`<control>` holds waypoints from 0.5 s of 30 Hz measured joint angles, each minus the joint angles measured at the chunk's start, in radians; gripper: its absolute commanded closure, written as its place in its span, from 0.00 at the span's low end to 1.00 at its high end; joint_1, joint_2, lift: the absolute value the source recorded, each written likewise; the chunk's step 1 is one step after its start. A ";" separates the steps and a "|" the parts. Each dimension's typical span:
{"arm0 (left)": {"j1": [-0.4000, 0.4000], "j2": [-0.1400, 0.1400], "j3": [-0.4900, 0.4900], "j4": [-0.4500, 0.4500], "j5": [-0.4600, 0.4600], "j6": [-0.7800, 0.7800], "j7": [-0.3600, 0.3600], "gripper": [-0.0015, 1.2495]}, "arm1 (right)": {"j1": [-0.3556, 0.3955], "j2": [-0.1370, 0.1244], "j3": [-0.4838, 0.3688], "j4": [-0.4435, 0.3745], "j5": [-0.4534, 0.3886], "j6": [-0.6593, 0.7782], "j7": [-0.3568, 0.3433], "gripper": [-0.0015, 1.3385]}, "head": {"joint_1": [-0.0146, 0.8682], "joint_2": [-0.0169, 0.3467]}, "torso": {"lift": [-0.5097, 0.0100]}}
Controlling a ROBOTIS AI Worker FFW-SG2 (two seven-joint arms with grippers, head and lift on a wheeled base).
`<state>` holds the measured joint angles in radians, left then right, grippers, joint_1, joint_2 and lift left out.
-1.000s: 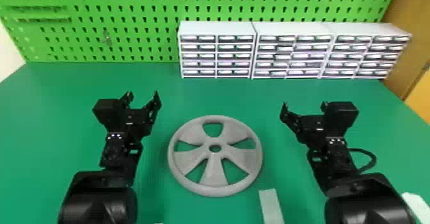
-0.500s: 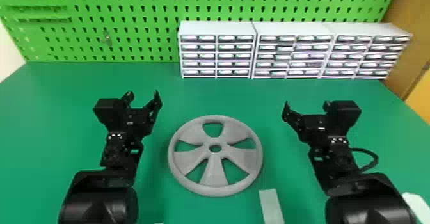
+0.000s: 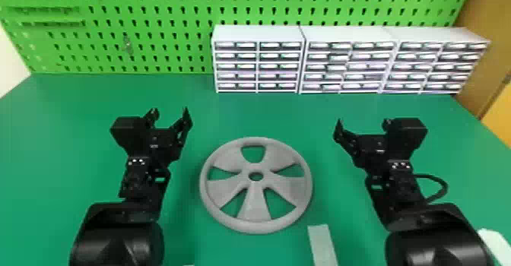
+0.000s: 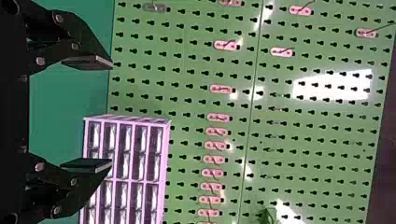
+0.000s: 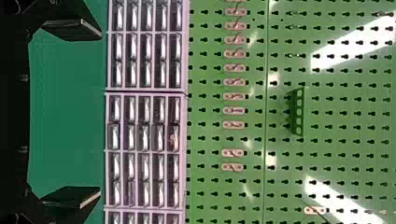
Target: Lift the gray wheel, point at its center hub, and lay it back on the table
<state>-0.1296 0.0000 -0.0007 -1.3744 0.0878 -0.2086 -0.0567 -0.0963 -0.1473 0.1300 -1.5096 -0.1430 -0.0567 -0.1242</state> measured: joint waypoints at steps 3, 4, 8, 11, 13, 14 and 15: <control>0.002 0.000 0.001 0.000 0.003 0.000 0.000 0.41 | 0.000 0.000 0.003 0.000 -0.001 0.000 0.000 0.10 | 0.80 0.18 | 0.80; 0.002 0.000 0.001 0.000 0.004 0.000 0.000 0.41 | 0.001 0.000 0.004 0.000 -0.001 0.000 0.000 0.10 | 0.80 0.18 | 0.80; 0.002 0.000 0.001 0.000 0.006 0.000 0.000 0.41 | 0.002 0.000 0.005 0.000 -0.001 0.000 0.000 0.10 | 0.80 0.18 | 0.80; 0.000 0.000 0.000 0.000 0.006 0.000 -0.001 0.41 | 0.002 0.000 0.006 0.000 -0.001 0.000 0.000 0.10 | 0.80 0.18 | 0.80; 0.000 0.000 -0.001 0.000 0.006 0.000 -0.001 0.41 | 0.001 0.000 0.007 0.000 -0.001 0.000 0.000 0.10 | 0.80 0.18 | 0.80; 0.000 0.000 -0.001 0.000 0.006 0.000 -0.001 0.41 | 0.001 0.000 0.007 0.000 -0.001 0.000 0.000 0.10 | 0.80 0.18 | 0.80; 0.000 0.000 -0.001 0.000 0.006 0.000 -0.001 0.41 | 0.001 0.000 0.007 0.000 -0.001 0.000 0.000 0.10 | 0.80 0.18 | 0.80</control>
<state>-0.1300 0.0000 -0.0015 -1.3744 0.0936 -0.2086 -0.0576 -0.0950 -0.1472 0.1367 -1.5094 -0.1442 -0.0568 -0.1242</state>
